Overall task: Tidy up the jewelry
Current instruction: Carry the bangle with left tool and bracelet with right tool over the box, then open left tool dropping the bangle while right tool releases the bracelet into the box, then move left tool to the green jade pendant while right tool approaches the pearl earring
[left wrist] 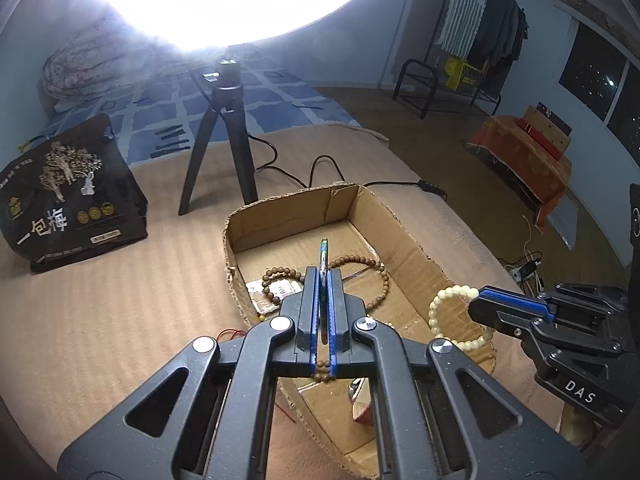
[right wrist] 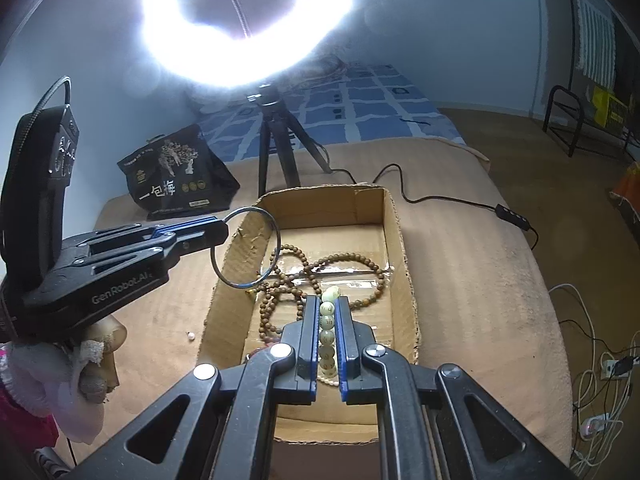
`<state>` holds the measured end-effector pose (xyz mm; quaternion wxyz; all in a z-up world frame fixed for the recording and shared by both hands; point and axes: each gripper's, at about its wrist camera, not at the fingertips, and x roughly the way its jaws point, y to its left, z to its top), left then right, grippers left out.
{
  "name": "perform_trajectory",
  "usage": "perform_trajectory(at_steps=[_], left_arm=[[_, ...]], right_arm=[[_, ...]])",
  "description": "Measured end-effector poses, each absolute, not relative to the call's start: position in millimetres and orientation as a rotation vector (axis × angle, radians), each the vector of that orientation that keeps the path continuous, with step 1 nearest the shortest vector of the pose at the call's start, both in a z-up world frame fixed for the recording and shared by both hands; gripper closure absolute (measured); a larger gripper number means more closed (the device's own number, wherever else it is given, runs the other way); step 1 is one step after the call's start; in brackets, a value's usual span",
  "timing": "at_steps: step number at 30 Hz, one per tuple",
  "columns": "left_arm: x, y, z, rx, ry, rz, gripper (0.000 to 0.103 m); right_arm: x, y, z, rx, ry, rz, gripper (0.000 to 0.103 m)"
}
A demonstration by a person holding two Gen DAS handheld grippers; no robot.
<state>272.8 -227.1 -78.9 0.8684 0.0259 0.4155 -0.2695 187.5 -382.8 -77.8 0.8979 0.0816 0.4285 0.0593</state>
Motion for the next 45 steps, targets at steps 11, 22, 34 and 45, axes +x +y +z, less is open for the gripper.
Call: perform_trajectory(at_steps=[11,22,34,45], left_arm=[[273,-241,-80,0.095,0.869,-0.581,0.100],[267,-228,-72,0.087,0.855,-0.570,0.074],[259,-195,-59,0.055,0.839,-0.544,0.074],[258,-137,-63,0.011,0.859,-0.482,0.073]], right_arm=[[186,-384,-78,0.168,0.881,0.114,0.077],[180,-381,-72,0.143,0.856,0.099,0.025],[167,-375,-59,0.132,0.821,0.092,0.007],[153,-363,-46,0.127,0.784,0.113,0.002]])
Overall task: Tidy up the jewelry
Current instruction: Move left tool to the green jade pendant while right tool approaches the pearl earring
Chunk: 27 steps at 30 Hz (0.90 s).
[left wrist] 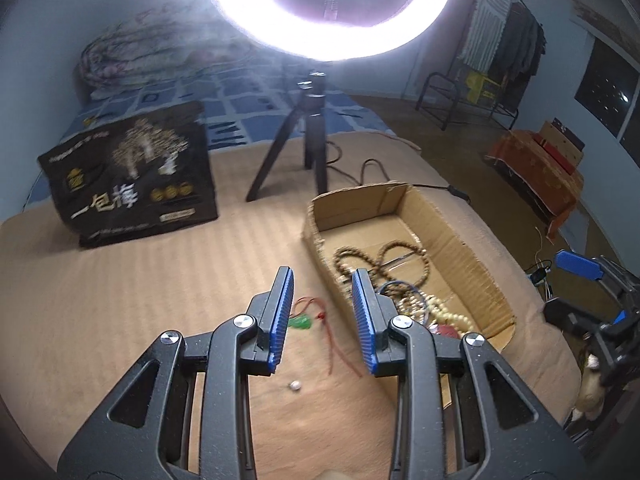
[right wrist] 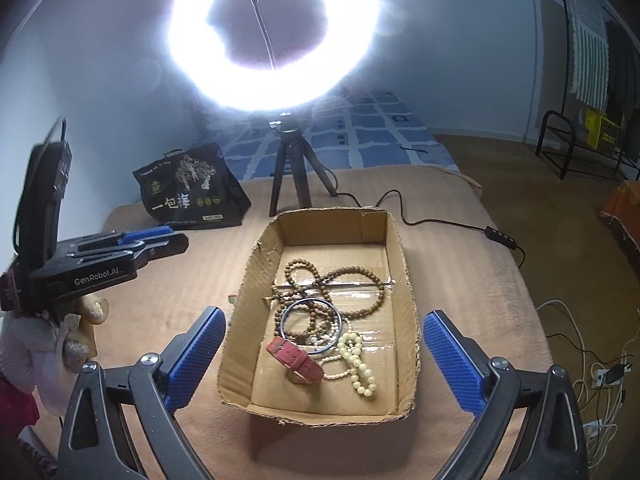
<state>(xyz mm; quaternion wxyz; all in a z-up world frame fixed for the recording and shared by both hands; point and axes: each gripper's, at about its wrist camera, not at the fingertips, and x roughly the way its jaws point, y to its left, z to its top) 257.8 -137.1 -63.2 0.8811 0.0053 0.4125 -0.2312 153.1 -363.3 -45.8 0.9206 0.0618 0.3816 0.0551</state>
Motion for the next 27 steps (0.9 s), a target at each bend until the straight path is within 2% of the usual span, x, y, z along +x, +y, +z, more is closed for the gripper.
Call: perform_trajectory(at_steps=[11,12,13,18,27], left_arm=[[259,-108,-92,-0.010,0.938,-0.467,0.073],[259,-108,-95,-0.013,0.945,-0.467,0.069],[259,-107,-98,-0.014,0.948,-0.466,0.058],[257,-110,-112,0.009,0.948,-0.465,0.039],[265,-132,-150,0.095,1.010,-0.494,0.039]], right_arm=[[129,-349,-35,0.136,0.759,0.146,0.002],[127,-348,-34,0.136,0.760,0.150,0.002],[125,-346,-33,0.136,0.762,0.154,0.002],[113,-341,-29,0.134,0.758,0.167,0.002],[98,-345,-22,0.180,0.744,0.164,0.002]])
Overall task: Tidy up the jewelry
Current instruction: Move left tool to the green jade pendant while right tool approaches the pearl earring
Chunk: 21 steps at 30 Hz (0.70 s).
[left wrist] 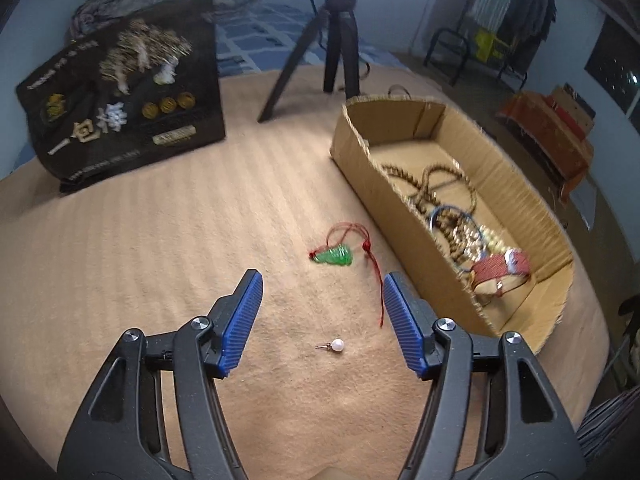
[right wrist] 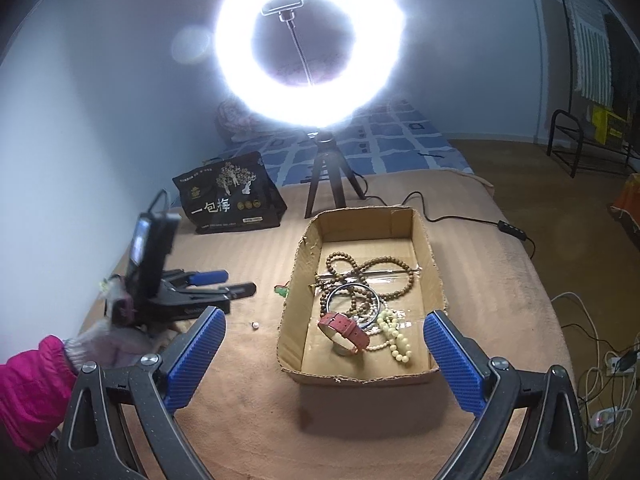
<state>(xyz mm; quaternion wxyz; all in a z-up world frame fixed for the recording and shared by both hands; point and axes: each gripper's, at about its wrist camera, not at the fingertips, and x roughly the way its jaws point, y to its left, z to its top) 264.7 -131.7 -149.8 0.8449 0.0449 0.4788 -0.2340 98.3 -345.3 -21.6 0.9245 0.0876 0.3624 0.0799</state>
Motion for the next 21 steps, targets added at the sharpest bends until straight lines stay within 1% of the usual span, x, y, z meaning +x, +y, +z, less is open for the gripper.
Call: perform_trajectory(at_steps=[3,5,6,8,9,10,11,14,16,21], left_arm=[[268,-139,-161,0.114,1.024,-0.506,0.039],[271,-143,-167,0.109,1.031,-0.516,0.045],[273,-144,-169,0.109,1.033,-0.516,0.049],[276,-147,-173,0.109,1.035,-0.514,0.050],[278,-148,-174,0.106,1.033,-0.512,0.053],[279,-149,-175,0.104,1.034,-0.514,0.059],[280,-151,-177,0.105,1.035,-0.516,0.060],[284,-155,-180,0.118,1.030,-0.518,0.061],[285,-157,-182,0.117,1.033,-0.523,0.064],[288,-163,-188,0.141,1.025,-0.514,0.064]], right_arm=[[96,-347,-20,0.195,0.739,0.167,0.002],[98,-347,-19,0.199,0.739,0.172,0.002],[98,-347,-19,0.200,0.739,0.172,0.002],[99,-347,-19,0.206,0.744,0.175,0.002],[100,-347,-20,0.211,0.746,0.178,0.002],[101,-348,-20,0.217,0.749,0.182,0.002],[102,-348,-20,0.222,0.753,0.185,0.002],[102,-348,-21,0.224,0.761,0.184,0.002],[103,-348,-21,0.224,0.761,0.186,0.002],[103,-349,-20,0.241,0.764,0.194,0.002]])
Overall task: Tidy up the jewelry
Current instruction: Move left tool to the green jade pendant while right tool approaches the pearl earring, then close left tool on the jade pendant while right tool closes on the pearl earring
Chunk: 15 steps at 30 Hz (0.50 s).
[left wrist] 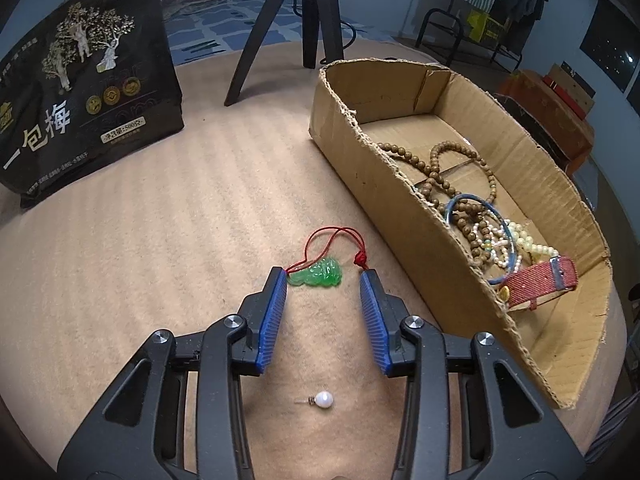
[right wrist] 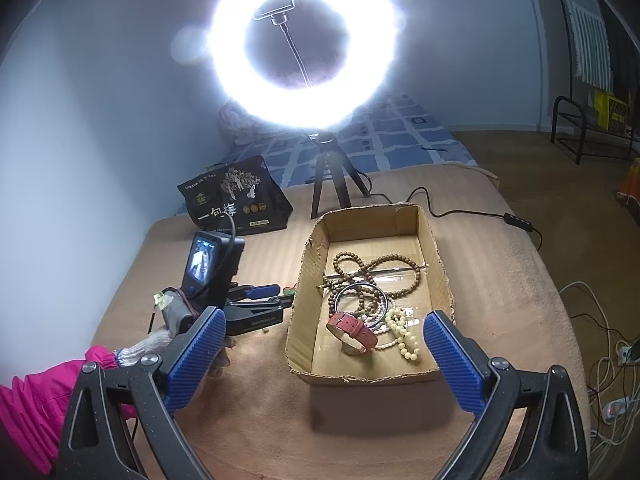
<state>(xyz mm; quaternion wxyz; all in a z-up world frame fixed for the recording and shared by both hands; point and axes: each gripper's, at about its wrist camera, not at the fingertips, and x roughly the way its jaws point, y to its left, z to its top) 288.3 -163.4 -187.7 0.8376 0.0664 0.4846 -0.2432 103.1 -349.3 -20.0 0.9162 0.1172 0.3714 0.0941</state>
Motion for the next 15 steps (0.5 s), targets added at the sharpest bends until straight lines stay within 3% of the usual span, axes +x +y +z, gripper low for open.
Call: perform_trajectory(at_steps=[11,13,15], left_arm=[[298,-177,-199,0.192,1.011,-0.480,0.064],[297,-179,-201,0.218,1.002,-0.465,0.072],[298,-179,-201,0.219,1.001,-0.464,0.072]], right_arm=[[105,-349,-23,0.258,0.782,0.211,0.002],[105,-348,-23,0.256,0.785,0.214,0.002],[106,-346,-24,0.253,0.793,0.221,0.002]])
